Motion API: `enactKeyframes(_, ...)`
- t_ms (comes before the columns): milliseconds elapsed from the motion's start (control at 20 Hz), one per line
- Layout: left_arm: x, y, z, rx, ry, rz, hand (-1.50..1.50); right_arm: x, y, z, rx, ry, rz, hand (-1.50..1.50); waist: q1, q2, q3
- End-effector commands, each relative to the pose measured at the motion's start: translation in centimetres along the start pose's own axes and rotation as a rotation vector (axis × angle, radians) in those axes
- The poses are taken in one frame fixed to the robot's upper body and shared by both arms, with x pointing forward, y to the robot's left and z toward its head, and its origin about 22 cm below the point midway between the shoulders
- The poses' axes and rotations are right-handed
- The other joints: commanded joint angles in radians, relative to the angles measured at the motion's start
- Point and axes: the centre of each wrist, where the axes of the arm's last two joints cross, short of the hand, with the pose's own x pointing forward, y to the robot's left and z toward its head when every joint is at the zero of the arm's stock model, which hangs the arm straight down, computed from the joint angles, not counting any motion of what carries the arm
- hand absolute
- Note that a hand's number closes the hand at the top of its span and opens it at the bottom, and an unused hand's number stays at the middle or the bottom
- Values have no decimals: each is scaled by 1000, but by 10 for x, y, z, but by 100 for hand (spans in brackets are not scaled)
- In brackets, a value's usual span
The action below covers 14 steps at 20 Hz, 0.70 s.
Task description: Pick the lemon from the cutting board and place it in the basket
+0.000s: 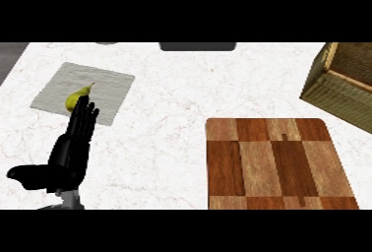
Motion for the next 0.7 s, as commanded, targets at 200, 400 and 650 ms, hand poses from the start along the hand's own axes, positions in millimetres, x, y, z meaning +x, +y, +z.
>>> enactKeyframes(200,14,25,-2,15,-16,-19,0,-19,-81,-13,-139,99,-151,-150,-12,-4,0)
enactKeyframes(400,5,7,6,-3,33,-2,0,-27,-116,7,-115,37,-169,-150,-12,-3,0)
enactKeyframes(650,-10,18,0,30,1,-3,0,-47,-157,4,-51,-13,-266,-150,-14,-2,0)
